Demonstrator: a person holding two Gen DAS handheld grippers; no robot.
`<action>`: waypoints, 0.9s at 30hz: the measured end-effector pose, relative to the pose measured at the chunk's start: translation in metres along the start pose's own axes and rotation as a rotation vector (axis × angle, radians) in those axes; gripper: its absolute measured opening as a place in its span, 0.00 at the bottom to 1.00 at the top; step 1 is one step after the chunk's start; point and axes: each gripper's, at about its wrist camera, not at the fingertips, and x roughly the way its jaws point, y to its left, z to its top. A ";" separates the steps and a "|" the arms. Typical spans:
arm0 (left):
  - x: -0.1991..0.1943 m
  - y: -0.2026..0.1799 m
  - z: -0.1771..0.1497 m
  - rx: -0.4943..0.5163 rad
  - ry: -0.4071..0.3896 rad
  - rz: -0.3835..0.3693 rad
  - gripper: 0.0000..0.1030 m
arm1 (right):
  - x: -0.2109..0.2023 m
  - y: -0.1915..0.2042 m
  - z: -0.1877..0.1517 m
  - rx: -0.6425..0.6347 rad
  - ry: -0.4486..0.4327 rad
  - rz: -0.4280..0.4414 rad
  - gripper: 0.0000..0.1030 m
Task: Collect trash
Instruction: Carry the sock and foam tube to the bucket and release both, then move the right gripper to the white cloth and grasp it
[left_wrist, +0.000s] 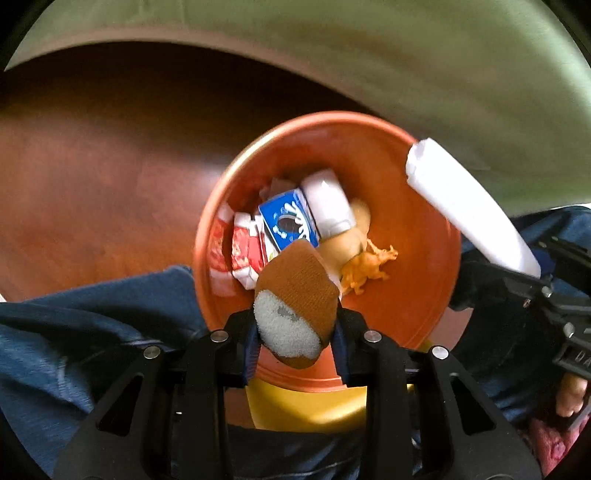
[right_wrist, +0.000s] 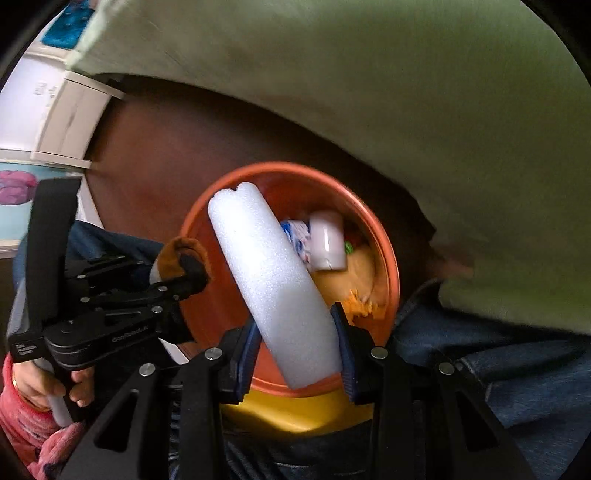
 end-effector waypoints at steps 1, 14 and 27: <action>0.003 0.002 -0.002 -0.004 0.008 0.015 0.34 | 0.002 0.001 -0.003 -0.005 0.005 -0.006 0.40; -0.009 0.005 -0.001 -0.004 -0.017 0.064 0.74 | -0.003 -0.010 -0.006 0.019 -0.030 -0.027 0.69; -0.034 0.003 0.000 0.017 -0.099 0.067 0.74 | -0.045 0.002 -0.003 -0.032 -0.170 -0.032 0.69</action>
